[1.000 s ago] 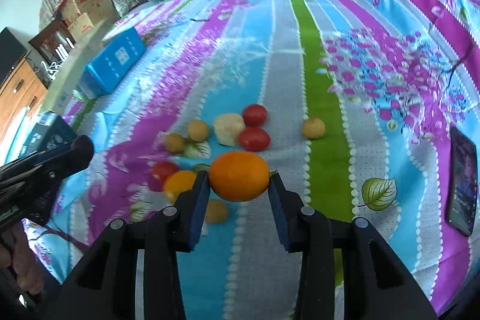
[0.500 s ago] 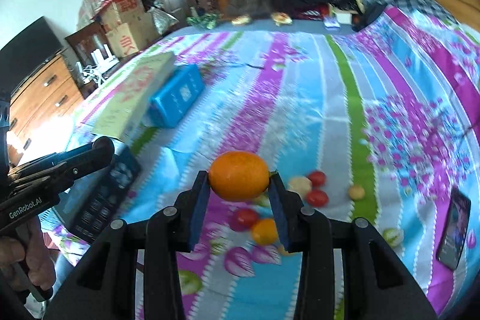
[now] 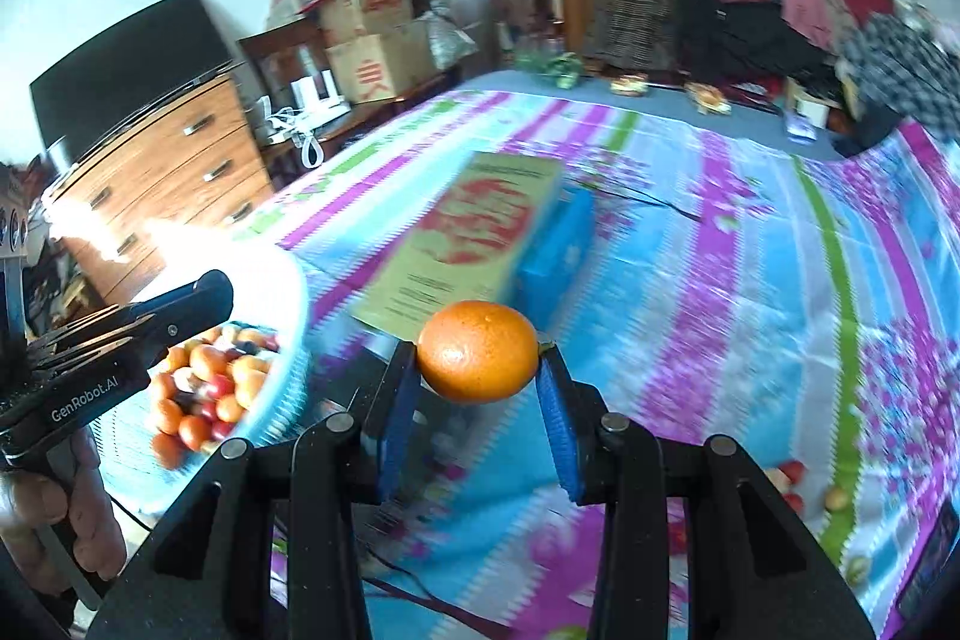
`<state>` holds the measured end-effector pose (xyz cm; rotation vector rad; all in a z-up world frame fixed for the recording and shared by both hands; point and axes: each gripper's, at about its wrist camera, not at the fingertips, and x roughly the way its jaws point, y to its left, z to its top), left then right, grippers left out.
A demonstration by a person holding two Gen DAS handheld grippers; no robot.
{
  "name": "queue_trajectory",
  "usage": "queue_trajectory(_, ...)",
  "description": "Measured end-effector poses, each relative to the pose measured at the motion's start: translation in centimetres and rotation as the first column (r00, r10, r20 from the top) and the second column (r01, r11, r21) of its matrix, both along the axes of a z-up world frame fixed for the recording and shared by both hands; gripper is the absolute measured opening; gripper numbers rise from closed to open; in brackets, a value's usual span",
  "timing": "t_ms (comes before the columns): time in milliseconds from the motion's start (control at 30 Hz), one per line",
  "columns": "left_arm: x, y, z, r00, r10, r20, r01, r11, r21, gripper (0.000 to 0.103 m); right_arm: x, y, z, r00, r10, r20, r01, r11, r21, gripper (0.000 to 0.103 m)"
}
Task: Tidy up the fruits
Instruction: 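Carry the held orange and dark purple plum over the light-blue basket, then open both tools to drop the orange and plum into the basket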
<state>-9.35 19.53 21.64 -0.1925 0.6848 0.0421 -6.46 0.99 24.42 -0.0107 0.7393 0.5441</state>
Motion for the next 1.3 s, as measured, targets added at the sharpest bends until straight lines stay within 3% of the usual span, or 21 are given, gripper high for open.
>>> queue_trajectory(300,-3.4,9.5,-0.1,0.971,0.235,-0.037,-0.235,0.972,0.009,0.026,-0.1,10.1,1.5,0.99,0.136,-0.028,-0.137,0.99,-0.03,0.043)
queue_trajectory(500,-4.5,13.4,-1.5,0.949,0.3,-0.094,-0.302,0.953,-0.002,0.026,-0.5,15.9,0.9,0.974,0.208,-0.086,-0.213,0.976,-0.052,0.043)
queue_trajectory(767,-5.4,15.9,-3.6,0.933,0.316,-0.172,-0.325,0.946,-0.022,0.026,-0.5,21.2,-1.3,0.95,0.258,-0.176,-0.277,0.956,-0.094,0.043)
queue_trajectory(1300,-4.9,17.0,-5.1,0.936,0.262,-0.235,-0.282,0.958,-0.055,0.026,-0.1,22.9,-2.8,0.937,0.254,-0.24,-0.29,0.948,-0.128,0.043)
